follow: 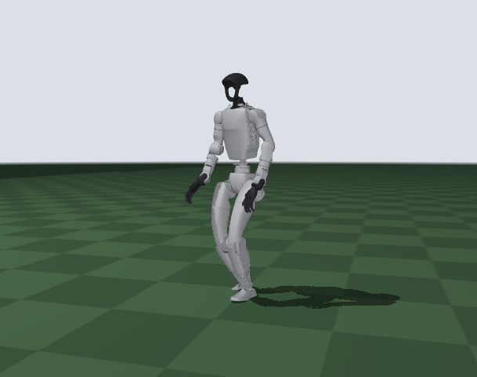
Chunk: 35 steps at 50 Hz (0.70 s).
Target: Walk
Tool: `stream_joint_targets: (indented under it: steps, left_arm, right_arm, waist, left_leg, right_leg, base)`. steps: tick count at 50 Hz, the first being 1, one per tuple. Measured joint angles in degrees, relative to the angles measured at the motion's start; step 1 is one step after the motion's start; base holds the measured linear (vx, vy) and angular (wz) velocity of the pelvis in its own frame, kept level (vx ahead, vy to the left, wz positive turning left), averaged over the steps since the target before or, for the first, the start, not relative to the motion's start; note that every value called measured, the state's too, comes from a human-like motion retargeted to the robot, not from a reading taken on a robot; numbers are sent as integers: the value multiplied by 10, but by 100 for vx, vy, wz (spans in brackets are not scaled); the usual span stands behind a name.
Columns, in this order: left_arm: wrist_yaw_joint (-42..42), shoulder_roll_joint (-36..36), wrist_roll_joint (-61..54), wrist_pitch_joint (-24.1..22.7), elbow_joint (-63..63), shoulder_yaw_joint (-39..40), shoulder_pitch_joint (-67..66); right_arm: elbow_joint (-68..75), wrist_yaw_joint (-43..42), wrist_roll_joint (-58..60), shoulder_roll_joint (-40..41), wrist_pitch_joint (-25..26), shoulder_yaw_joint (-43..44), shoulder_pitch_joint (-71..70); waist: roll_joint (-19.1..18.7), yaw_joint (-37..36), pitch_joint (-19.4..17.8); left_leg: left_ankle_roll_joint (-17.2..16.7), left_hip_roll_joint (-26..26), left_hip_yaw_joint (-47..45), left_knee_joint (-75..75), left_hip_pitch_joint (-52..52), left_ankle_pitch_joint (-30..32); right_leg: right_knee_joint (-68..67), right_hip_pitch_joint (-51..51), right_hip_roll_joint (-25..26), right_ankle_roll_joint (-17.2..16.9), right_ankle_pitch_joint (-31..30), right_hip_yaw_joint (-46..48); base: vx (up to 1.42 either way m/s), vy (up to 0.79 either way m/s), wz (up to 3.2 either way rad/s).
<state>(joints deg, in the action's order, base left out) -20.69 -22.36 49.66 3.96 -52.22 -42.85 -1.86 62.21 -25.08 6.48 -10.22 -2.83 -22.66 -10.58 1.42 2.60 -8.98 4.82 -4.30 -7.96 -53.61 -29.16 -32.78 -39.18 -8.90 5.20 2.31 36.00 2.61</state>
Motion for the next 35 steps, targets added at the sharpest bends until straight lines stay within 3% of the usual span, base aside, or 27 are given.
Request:
stream_joint_targets:
  steps: [7,13,16,19,22,26,35]
  left_arm:
    - [4,-11,-8,-17,24,-2,6]
    - [-1,-9,-3,-16,26,-13,21]
    - [-6,-11,0,-13,24,-19,38]
    - [-12,-22,2,-16,23,-23,65]
    - [-19,-31,5,-17,26,-35,81]
    - [-25,-56,5,-24,33,-48,109]
    - [-40,-79,-1,-27,46,-58,114]
  right_arm:
    - [-23,9,17,2,-7,-7,7]
    - [-25,13,28,8,-6,-20,33]
    - [-23,14,30,12,-2,-21,44]
    - [-26,18,28,17,5,-22,45]
    - [-31,19,25,20,7,-26,56]
    - [-46,26,19,17,10,-29,56]
    - [-75,29,14,10,-3,-26,68]
  waist:
    - [39,16,22]
    - [64,57,41]
    - [78,86,49]
    - [94,115,51]
    - [101,145,58]
    - [94,172,66]
    - [87,203,97]
  left_leg:
    - [-40,79,64,200,-8,78]
    - [-41,105,71,157,-5,88]
    - [-32,107,42,144,11,69]
    - [-26,111,8,179,51,62]
    - [-21,103,-31,174,68,39]
    - [-17,82,-87,216,105,30]
    - [-18,55,-238,284,176,20]
  right_leg:
    - [-30,0,-23,3,43,-63]
    - [-115,0,-31,4,95,-126]
    - [-162,-5,-47,-11,87,-142]
    - [-210,-19,-76,-40,40,-147]
    - [-277,-52,-126,-56,-14,-117]
    - [-330,-122,-196,-46,-51,-62]
    - [-254,-226,-305,-39,-24,109]
  base:
    - [25,5,-51]
    - [31,8,-59]
    - [32,9,-71]
    - [30,10,-88]
    - [26,11,-104]
    - [22,12,-130]
    - [15,7,-163]
